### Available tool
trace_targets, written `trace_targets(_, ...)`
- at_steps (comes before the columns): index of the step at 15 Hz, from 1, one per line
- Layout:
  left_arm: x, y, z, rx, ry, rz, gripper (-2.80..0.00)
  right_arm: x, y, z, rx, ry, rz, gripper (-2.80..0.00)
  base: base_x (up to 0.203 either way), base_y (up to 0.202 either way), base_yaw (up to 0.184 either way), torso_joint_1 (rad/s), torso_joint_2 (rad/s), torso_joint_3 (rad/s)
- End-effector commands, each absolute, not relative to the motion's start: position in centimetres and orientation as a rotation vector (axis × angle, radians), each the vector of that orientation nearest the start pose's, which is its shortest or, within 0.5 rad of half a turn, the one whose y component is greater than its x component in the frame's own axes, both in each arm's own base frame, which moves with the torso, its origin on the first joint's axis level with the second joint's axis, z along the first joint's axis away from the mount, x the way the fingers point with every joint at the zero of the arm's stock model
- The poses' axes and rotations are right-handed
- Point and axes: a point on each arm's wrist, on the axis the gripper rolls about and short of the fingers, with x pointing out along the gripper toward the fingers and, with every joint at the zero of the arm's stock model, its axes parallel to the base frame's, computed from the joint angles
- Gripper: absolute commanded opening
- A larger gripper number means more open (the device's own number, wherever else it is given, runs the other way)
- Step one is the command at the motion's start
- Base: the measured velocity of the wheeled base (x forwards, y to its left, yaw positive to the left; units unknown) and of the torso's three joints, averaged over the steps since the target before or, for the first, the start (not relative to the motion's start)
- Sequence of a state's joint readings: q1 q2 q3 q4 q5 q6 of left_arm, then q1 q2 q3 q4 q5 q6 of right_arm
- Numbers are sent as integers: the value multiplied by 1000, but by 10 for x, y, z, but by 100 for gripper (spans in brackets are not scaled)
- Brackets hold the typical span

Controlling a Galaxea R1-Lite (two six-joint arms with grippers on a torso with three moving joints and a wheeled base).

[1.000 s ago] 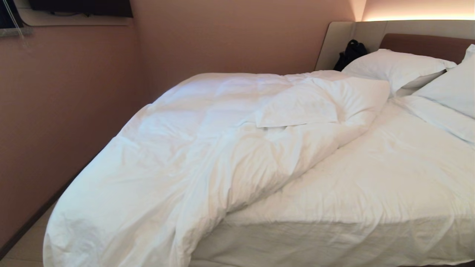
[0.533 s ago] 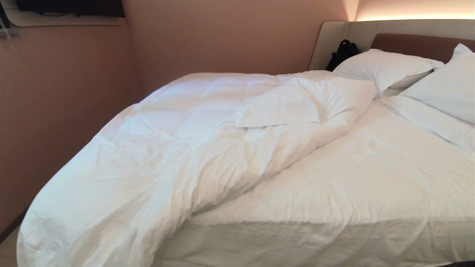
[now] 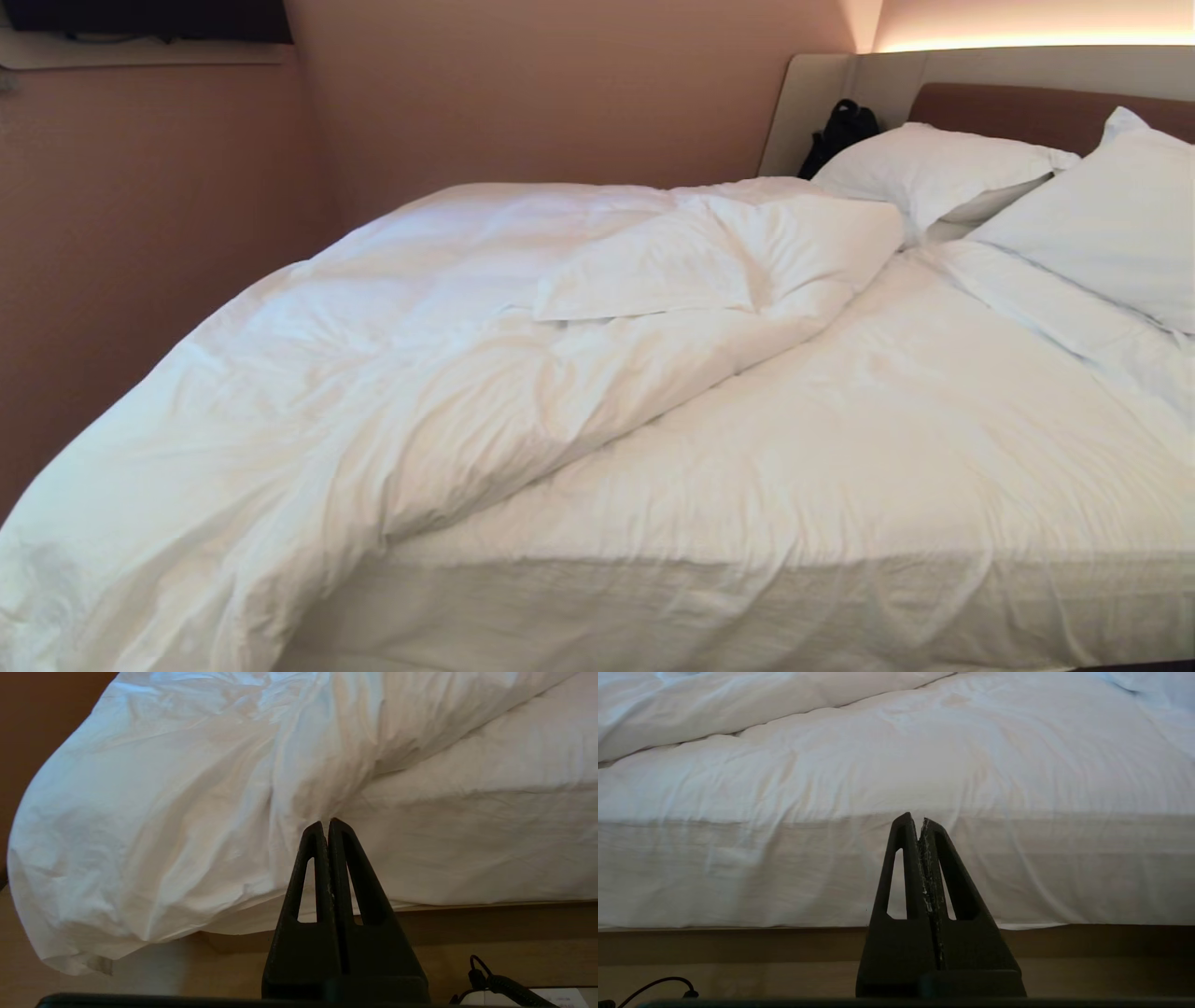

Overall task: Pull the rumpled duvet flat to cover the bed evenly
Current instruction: Hold the folded corner of the quilt

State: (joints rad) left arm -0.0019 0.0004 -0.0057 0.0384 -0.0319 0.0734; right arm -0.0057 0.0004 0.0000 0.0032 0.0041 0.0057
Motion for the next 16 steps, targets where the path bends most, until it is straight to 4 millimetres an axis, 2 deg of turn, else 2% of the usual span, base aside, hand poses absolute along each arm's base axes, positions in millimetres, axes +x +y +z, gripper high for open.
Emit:
trace_targets(1,-23,-1,73,72,33,-33,-280,-23,0,75,6,6,-2,-280,0,-194,2,2,7,3)
trace_targets(11,-23,-1,73,64,31,-33,-280,-23,0,75,6,5,-2,-280,0,-192,0,2,2,2)
trace_targets(13,-23,-1,74,64,13,-31,-280,-23,0,75,6,3,-2,-280,0,-109,0,5,0,6)
trace_targets(16,-23,-1,75,66,5,-31,-280,-23,0,75,6,3,-2,-280,0,0,0,0,0,0)
